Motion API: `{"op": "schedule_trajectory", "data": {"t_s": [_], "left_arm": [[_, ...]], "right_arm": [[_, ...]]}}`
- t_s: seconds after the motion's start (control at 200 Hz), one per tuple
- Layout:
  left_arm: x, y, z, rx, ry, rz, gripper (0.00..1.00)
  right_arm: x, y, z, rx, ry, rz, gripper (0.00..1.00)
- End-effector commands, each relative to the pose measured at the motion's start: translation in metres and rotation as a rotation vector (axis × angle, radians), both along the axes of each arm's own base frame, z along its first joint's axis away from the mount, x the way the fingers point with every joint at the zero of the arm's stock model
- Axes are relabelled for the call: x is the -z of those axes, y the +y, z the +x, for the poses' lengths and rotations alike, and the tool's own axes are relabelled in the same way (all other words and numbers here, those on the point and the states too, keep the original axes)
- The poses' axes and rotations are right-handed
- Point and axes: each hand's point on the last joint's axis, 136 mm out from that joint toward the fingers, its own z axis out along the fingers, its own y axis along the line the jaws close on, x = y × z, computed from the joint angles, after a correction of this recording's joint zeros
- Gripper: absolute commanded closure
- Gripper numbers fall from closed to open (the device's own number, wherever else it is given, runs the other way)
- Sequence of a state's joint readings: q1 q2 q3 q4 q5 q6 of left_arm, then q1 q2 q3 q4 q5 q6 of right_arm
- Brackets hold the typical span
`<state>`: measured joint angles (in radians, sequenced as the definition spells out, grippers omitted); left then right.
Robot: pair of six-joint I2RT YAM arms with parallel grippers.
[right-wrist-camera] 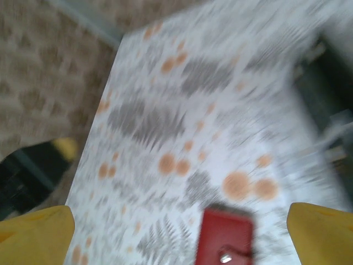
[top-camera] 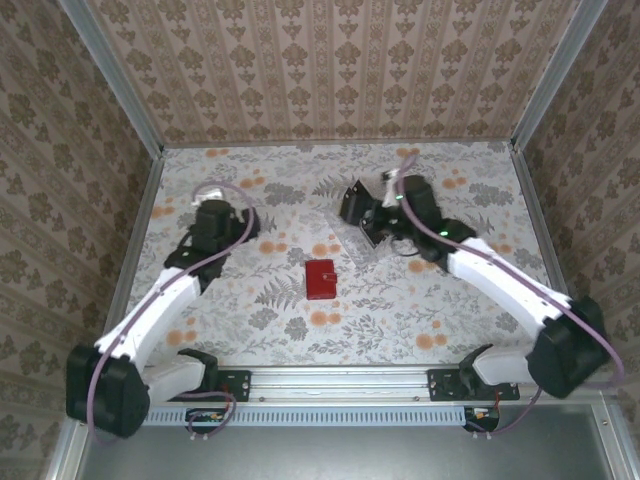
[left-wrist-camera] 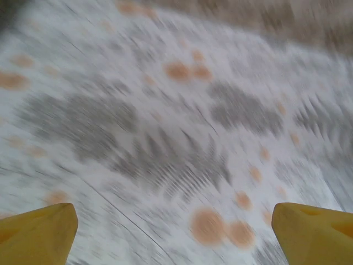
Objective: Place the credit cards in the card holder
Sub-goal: Reset both arms
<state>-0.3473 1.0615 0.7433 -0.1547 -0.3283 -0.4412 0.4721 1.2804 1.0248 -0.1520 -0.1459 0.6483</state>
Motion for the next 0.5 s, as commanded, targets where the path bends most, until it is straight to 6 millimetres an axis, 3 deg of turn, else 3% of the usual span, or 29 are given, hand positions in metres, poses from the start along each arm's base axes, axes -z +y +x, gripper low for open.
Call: {"op": "schedule_trajectory", "data": {"t_s": [0.0,0.08,0.185,0.335,0.495], "left_arm": [[-0.023,0.051,-0.004,-0.109,-0.170,0.248,0.00],[-0.027,0.076,-0.007,-0.166,-0.228,0.337,0.00],[0.000,0.096,-0.002,-0.176,-0.143,0.384,0.00],[0.044,0.095,0.017,-0.124,-0.113,0.421,0.00],[0.073,0.089,0.024,-0.086,-0.124,0.432,0.00]], "right_arm": [[0.028,-0.093,-0.004,0.244,0.057,-0.222,0.00],[0.028,-0.153,-0.002,0.448,0.025,-0.277,0.00],[0.035,-0.213,-0.007,0.631,-0.041,-0.377,0.00],[0.052,-0.253,-0.015,0.745,-0.138,-0.497,0.00],[0.083,-0.266,-0.011,0.757,-0.133,-0.596,0.00]]}}
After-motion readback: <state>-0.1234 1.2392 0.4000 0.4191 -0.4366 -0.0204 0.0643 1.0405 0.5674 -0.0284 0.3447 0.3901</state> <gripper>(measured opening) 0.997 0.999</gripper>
